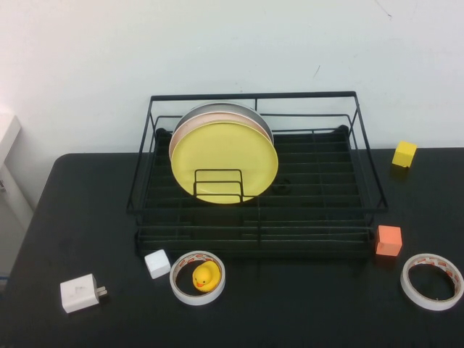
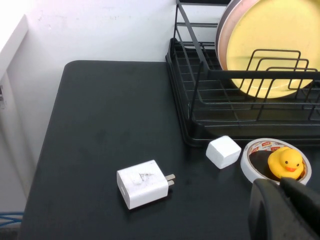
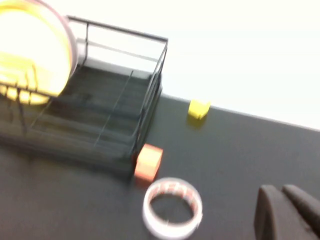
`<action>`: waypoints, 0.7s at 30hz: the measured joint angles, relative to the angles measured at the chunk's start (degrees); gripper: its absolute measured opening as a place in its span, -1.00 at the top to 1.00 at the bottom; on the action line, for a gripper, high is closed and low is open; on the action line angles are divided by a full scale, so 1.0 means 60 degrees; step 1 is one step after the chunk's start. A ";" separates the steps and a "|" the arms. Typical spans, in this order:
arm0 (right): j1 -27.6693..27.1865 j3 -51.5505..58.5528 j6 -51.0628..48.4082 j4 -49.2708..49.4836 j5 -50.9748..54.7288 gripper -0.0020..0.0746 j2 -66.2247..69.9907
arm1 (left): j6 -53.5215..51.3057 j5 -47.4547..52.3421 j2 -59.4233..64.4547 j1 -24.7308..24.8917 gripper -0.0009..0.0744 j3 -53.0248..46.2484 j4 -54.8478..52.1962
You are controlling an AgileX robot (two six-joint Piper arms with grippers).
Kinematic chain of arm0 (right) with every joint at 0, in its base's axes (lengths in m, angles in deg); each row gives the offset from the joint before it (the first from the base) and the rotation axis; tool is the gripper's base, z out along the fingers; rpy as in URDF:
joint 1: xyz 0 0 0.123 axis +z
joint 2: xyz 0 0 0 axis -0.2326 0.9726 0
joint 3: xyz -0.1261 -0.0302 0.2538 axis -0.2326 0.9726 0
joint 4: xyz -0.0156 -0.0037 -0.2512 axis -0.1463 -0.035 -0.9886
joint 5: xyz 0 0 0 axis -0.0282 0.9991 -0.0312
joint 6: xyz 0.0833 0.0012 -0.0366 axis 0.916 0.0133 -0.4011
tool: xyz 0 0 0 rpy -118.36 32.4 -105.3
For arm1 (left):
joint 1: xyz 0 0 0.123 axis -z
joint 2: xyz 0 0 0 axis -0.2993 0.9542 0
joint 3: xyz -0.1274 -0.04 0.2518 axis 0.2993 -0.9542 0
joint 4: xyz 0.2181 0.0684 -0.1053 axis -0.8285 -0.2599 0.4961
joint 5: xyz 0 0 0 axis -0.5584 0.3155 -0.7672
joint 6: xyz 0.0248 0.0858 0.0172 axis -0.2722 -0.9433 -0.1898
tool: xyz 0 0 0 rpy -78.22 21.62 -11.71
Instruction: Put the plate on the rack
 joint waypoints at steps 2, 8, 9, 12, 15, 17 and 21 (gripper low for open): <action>0.0000 0.0455 0.0006 0.0000 -0.1016 0.95 0.0000 | 0.0000 0.0000 0.0000 0.0000 0.96 0.0000 0.0000; 0.0000 0.2684 0.0022 -0.0110 -0.4713 0.95 0.0000 | 0.0000 0.0000 0.0000 0.0000 0.96 0.0000 0.0000; 0.0000 0.3062 0.0022 -0.0110 -0.5036 0.95 0.0000 | 0.0000 0.0000 0.0000 0.0000 0.96 0.0000 0.0000; 0.0000 0.3790 -0.0019 -0.0110 -0.5499 0.95 0.0000 | 0.0000 0.0000 0.0000 0.0000 0.96 0.0000 0.0000; 0.0000 0.3895 -0.0118 -0.0261 -0.5114 0.95 0.0000 | 0.0000 0.0000 0.0000 0.0000 0.96 0.0000 0.0000; 0.0000 0.3895 -0.0099 -0.0509 -0.4591 0.95 0.0000 | 0.0000 0.0000 0.0000 0.0000 0.96 0.0000 0.0000; 0.0000 0.3876 0.0205 -0.0918 -0.3943 0.95 0.0000 | 0.0000 0.0000 0.0000 0.0000 0.96 0.0000 0.0000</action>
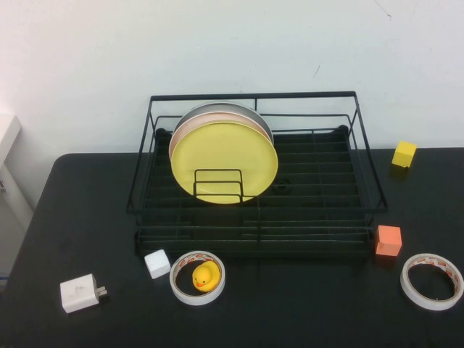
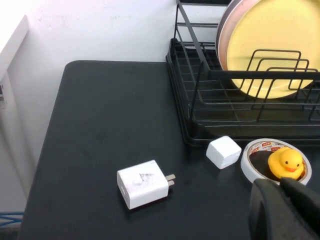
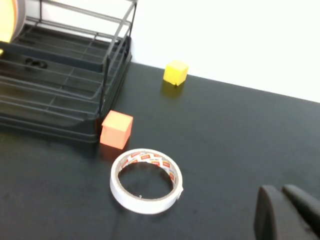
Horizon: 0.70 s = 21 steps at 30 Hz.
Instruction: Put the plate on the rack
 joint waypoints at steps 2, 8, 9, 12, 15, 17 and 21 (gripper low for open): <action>0.0000 -0.0018 0.0082 -0.0038 0.0037 0.95 0.0000 | 0.0000 0.0000 0.0000 0.0000 0.96 0.0000 0.0000; 0.0000 -0.0018 0.0113 -0.0080 0.0062 0.95 0.0000 | -0.0004 0.0000 0.0000 0.0000 0.96 0.0000 0.0000; 0.0000 -0.0018 0.0113 -0.0080 0.0062 0.95 0.0000 | -0.0004 0.0000 0.0000 0.0000 0.96 0.0000 0.0000; 0.0000 -0.0018 0.0113 -0.0096 0.0062 0.95 0.0000 | -0.0004 0.0005 0.0000 0.0000 0.96 0.0000 0.0000; 0.0000 -0.0018 0.0113 -0.0117 0.0062 0.95 0.0000 | -0.0004 0.0005 0.0000 0.0000 0.96 0.0000 0.0000; 0.0000 -0.0018 0.0113 -0.0117 0.0062 0.95 0.0000 | -0.0004 0.0005 0.0000 0.0000 0.96 0.0000 0.0000; 0.0000 -0.0018 0.0390 -0.0117 0.0076 0.95 0.0000 | -0.0004 0.0005 0.0000 0.0000 0.96 0.0000 0.0000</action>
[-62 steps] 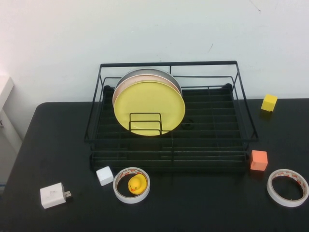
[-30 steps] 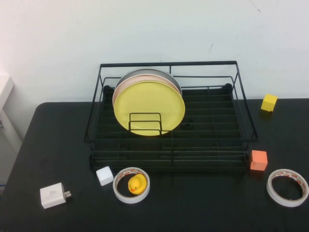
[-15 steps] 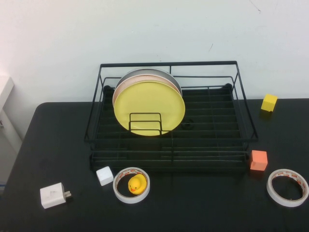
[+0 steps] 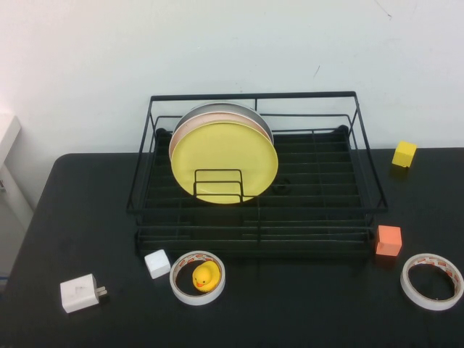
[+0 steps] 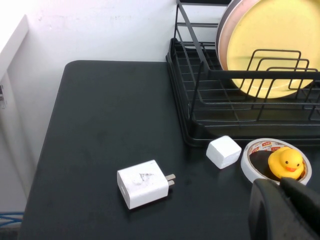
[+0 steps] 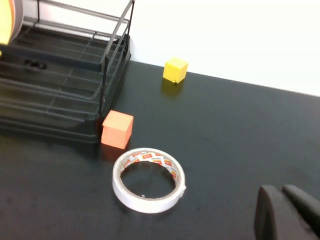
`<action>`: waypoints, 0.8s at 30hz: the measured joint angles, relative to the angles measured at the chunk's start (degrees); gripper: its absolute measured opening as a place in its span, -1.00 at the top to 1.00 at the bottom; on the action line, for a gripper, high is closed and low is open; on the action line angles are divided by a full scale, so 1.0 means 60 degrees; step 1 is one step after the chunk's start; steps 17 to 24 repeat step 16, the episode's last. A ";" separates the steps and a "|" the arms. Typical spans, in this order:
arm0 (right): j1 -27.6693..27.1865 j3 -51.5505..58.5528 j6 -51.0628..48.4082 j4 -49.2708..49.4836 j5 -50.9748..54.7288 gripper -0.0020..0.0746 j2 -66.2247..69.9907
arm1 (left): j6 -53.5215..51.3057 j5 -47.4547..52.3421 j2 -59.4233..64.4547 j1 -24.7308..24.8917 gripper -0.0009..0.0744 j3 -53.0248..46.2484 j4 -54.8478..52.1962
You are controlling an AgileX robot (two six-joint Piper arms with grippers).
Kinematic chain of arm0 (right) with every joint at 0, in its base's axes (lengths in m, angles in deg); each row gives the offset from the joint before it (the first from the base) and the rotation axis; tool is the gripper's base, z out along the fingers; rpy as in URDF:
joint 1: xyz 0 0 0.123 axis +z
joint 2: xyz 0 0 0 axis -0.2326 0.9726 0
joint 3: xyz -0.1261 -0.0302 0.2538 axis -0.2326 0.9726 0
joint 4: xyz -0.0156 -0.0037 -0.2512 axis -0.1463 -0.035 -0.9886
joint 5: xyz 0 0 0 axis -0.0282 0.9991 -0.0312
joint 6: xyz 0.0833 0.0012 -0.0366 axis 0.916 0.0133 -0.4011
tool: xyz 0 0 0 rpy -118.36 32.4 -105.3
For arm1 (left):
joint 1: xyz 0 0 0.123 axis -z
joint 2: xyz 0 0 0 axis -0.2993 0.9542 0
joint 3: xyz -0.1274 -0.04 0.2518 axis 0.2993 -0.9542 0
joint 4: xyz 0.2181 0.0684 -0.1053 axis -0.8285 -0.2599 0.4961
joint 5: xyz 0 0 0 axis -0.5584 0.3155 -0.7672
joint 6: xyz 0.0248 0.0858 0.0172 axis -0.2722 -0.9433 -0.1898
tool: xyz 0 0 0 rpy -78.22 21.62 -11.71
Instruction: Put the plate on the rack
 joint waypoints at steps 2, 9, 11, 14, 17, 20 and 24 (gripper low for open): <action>0.0000 0.0000 0.0394 0.0000 0.0000 0.95 0.0000 | 0.0000 0.0000 0.0000 0.0000 0.96 0.0000 0.0000; 0.0000 0.0000 0.0669 0.0000 0.0000 0.95 0.0000 | 0.0000 0.0017 0.0000 0.0000 0.96 0.0000 0.0000; 0.0000 0.0000 0.0669 0.0000 0.0000 0.95 0.0000 | 0.0000 0.0017 0.0000 0.0000 0.96 0.0000 0.0000; 0.0000 -0.0011 0.0669 0.0000 0.0009 0.95 0.0000 | 0.0000 0.0017 0.0000 0.0000 0.96 0.0000 0.0000; 0.0000 -0.0011 0.0669 0.0000 0.0023 0.95 0.0000 | 0.0000 0.0017 0.0000 0.0000 0.96 0.0000 0.0000; 0.0000 -0.0011 0.0669 0.0000 0.0023 0.95 0.0000 | 0.0000 0.0017 0.0000 0.0000 0.96 0.0000 0.0000; 0.0000 -0.0011 0.0669 0.0000 0.0023 0.95 0.0000 | 0.0000 0.0017 0.0000 0.0000 0.96 0.0000 0.0000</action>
